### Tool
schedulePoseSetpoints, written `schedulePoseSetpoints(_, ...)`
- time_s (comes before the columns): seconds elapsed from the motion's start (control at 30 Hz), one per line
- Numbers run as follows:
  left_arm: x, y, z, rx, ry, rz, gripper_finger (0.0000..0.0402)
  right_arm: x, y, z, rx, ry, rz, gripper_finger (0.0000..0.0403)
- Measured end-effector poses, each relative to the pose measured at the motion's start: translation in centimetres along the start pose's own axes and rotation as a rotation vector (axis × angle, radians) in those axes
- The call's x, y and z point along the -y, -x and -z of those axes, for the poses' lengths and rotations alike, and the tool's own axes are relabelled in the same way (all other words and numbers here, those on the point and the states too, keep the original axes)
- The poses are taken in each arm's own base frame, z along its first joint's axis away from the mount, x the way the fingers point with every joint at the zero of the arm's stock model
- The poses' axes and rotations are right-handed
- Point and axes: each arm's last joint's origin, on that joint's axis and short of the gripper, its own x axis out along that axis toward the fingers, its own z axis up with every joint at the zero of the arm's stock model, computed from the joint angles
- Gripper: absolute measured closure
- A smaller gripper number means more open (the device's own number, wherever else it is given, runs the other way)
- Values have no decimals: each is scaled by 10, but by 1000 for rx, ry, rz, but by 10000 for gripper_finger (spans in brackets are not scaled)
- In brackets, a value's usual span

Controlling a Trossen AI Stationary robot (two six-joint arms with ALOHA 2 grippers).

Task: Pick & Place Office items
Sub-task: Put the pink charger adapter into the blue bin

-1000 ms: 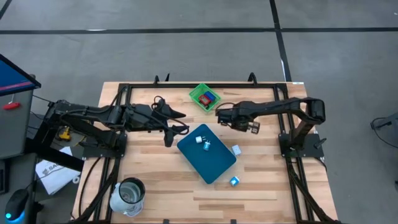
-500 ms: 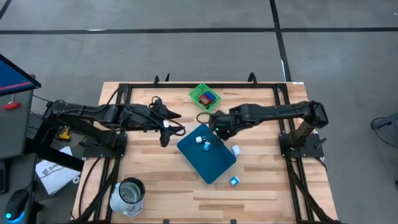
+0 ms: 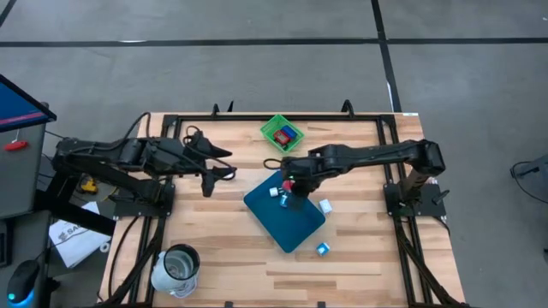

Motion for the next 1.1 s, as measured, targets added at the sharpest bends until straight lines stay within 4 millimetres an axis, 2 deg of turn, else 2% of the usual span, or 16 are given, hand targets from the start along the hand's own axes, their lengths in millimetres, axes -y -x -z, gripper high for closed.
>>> schedulePoseSetpoints(0.17,-5,14,0,14,26,-12,156,-2,-38,-10,-34,-15,19,368)
schedulePoseSetpoints(0.37,-7,25,2,9,49,-9,156,-2,-68,-15,-73,-33,22,367)
schedulePoseSetpoints(0.53,-10,29,3,-1,53,-25,156,0,-79,-20,-63,-45,11,367)
schedulePoseSetpoints(0.73,-11,30,3,4,55,-25,156,15,-91,-27,-80,-101,33,362)
schedulePoseSetpoints(0.93,-11,31,4,-2,55,-25,156,24,-91,-32,-69,-134,60,335)
schedulePoseSetpoints(1.1,-11,31,4,-2,54,-22,156,34,-90,-33,-85,-151,94,329)
